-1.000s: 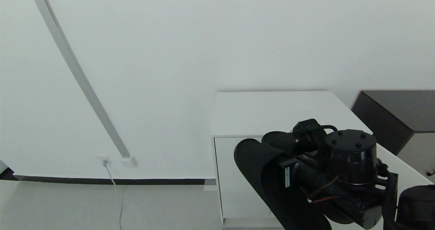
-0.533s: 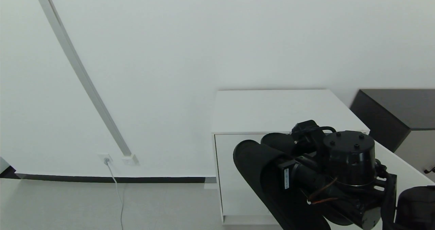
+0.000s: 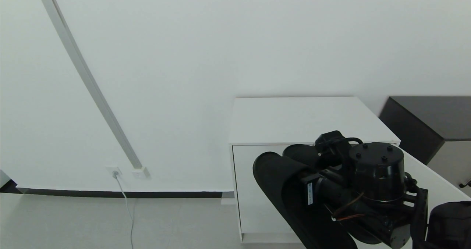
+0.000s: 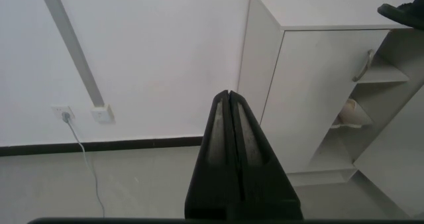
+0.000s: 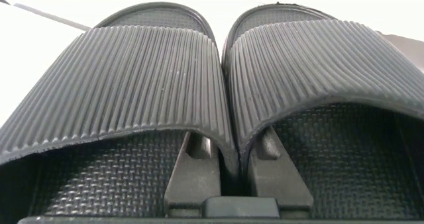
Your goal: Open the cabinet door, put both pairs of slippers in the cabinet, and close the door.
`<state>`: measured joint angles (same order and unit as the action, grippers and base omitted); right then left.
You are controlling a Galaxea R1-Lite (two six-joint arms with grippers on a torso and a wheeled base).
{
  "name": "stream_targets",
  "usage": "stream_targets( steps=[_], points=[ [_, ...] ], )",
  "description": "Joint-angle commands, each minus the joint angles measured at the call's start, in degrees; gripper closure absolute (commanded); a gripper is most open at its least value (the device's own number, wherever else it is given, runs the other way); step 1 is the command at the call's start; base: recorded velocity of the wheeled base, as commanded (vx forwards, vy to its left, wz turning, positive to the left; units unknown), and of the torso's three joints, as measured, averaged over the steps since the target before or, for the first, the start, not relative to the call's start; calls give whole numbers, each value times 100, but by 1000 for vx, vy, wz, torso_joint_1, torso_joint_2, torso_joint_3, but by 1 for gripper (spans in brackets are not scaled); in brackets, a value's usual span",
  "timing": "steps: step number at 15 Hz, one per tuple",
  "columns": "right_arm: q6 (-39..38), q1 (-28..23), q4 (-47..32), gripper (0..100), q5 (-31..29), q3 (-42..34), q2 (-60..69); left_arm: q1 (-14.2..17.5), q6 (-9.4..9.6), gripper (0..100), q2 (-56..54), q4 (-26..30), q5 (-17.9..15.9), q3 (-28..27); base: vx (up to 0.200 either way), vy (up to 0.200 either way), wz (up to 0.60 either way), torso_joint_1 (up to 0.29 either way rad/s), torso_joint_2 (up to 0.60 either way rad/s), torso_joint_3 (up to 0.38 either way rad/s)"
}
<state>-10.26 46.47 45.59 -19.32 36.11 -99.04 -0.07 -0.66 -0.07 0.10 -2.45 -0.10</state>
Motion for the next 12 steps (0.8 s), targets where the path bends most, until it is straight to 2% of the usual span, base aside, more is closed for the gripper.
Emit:
stream_targets(
  steps=[1,12],
  points=[
    [-2,2,2,100,-1,1,7,-1,-4,100,7,-1,-1,1,0,-200,0,-2,2,-2],
    [42,-68,20,100,-10,-51,7,-1,-4,100,7,-1,-1,1,0,-200,0,3,3,4]
  ],
)
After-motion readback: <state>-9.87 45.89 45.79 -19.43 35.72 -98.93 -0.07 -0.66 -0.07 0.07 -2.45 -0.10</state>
